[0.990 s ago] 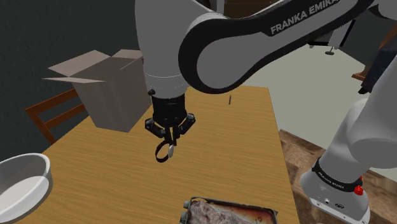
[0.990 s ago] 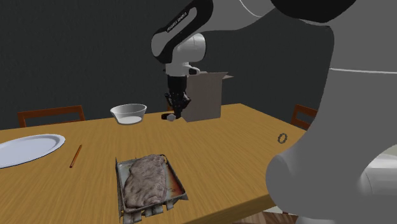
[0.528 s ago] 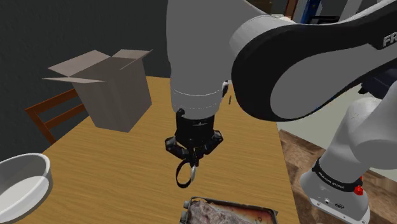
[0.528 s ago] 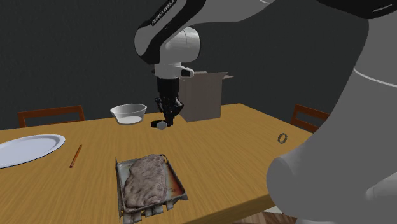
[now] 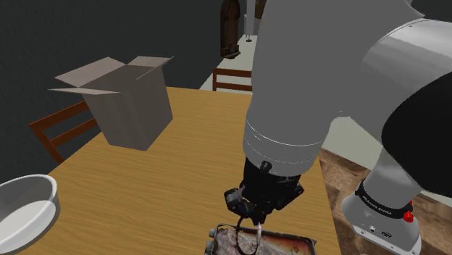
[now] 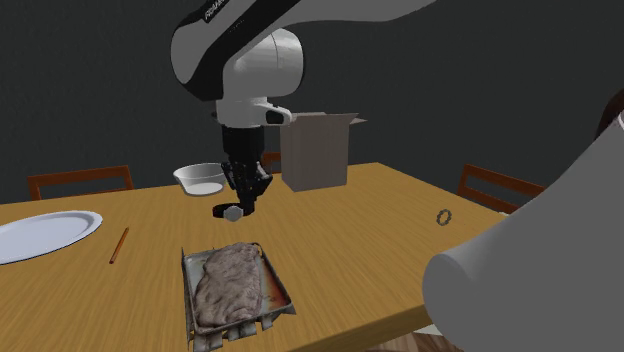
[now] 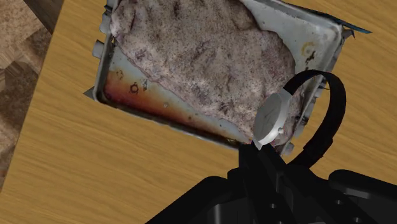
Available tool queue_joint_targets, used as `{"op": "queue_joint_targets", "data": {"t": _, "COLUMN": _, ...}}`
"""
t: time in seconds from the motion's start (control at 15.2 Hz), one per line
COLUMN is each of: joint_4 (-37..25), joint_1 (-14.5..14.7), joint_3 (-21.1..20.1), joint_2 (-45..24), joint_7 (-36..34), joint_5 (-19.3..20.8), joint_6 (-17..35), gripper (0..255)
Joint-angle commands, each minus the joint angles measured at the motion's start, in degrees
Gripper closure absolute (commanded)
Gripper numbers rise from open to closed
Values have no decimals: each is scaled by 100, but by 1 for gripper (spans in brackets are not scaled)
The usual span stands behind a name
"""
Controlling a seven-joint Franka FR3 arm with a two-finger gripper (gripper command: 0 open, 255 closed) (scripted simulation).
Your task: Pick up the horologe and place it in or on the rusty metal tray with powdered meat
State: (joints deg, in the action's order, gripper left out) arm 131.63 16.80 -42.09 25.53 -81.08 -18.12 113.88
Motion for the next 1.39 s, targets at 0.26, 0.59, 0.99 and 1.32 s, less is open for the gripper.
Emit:
{"op": "queue_joint_targets", "data": {"t": 0.26, "joint_4": 448, "joint_1": 377, "joint_3": -151, "joint_2": 460, "joint_7": -239, "joint_5": -377, "joint_6": 68, "gripper": 255}}
{"op": "queue_joint_targets", "data": {"t": 0.59, "joint_4": 724, "joint_1": 357, "joint_3": -316, "joint_2": 319, "joint_7": -251, "joint_5": -418, "joint_6": 487, "gripper": 255}}
{"op": "queue_joint_targets", "data": {"t": 0.99, "joint_4": 1021, "joint_1": 300, "joint_3": -543, "joint_2": 86, "joint_7": -286, "joint_5": -440, "joint_6": 1014, "gripper": 255}}
{"op": "queue_joint_targets", "data": {"t": 1.32, "joint_4": 1117, "joint_1": 270, "joint_3": -632, "joint_2": -16, "joint_7": -306, "joint_5": -436, "joint_6": 1211, "gripper": 255}}
